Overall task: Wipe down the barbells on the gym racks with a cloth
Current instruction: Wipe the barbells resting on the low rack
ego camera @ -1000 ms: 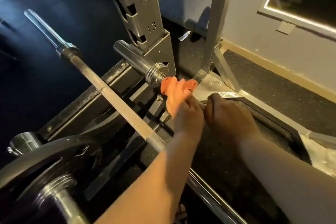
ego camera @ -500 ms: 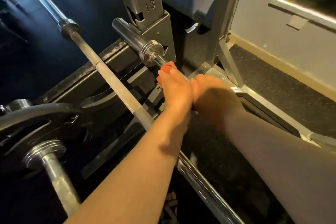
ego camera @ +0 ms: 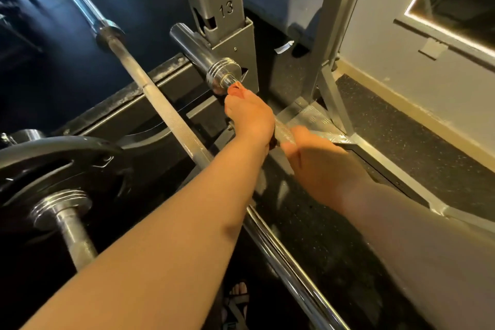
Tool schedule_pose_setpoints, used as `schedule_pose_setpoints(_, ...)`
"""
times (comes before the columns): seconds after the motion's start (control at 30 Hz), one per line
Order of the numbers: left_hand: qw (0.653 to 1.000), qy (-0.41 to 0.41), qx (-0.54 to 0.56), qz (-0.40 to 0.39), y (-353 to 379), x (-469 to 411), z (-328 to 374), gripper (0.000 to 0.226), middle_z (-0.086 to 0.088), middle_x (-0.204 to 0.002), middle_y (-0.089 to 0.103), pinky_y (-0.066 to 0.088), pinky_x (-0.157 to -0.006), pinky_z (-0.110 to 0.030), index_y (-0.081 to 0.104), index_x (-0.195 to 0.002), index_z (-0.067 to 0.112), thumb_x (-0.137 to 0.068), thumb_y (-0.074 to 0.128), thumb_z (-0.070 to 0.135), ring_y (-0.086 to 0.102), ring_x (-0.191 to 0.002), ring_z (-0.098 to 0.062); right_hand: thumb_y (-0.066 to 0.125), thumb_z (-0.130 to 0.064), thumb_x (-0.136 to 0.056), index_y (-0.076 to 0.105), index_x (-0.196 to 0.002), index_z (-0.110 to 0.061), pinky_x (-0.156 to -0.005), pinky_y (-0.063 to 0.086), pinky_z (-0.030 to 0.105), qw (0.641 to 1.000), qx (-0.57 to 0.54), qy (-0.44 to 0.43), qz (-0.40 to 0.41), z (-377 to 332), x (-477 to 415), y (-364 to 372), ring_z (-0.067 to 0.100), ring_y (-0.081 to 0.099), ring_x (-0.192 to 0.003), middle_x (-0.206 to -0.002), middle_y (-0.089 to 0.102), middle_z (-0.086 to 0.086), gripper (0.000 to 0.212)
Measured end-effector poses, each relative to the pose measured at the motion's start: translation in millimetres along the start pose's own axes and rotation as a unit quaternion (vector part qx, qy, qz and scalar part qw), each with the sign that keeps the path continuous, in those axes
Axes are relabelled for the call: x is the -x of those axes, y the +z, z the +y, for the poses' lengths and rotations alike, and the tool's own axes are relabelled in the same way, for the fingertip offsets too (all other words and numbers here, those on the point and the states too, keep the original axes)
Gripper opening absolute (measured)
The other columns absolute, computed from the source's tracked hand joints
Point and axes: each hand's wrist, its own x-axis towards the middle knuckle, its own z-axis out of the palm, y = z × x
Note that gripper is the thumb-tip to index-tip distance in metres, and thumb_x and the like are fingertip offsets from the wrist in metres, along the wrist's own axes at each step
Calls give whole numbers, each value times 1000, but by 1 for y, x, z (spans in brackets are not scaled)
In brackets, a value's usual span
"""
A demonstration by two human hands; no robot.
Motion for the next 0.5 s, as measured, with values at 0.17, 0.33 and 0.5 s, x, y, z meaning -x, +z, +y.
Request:
schedule_pose_setpoints(0.17, 999, -5, 45, -3, 1, -4, 0, 41, -11, -131, 52, 47, -101, -43, 43, -136, 16, -109, 27, 42, 57, -108, -24, 11, -63, -98, 44, -111, -37, -68, 53, 27, 999, -39, 3, 8, 34, 58, 4, 3, 59, -74, -87, 55, -14, 44)
schedule_pose_setpoints(0.33, 998, 50, 6, -30, 12, 62, -31, 51, -7, -161, 20, 27, -121, -37, 21, -157, 21, -108, 36, 22, 34, -142, -26, 15, -58, -101, 45, -107, -38, -64, 46, 24, 999, -35, -1, 22, 35, 47, 11, 3, 57, -71, -83, 56, -14, 37)
schedule_pose_setpoints(0.5, 996, 70, 4, -53, 10, 97, -41, 58, -9, -166, 15, 24, -121, -32, 17, -159, 13, -109, 27, 39, 26, -149, -26, 22, -55, -100, 48, -118, -36, -69, 51, 25, 1000, -21, 1, 8, 34, 52, 8, 5, 59, -77, -91, 59, -13, 38)
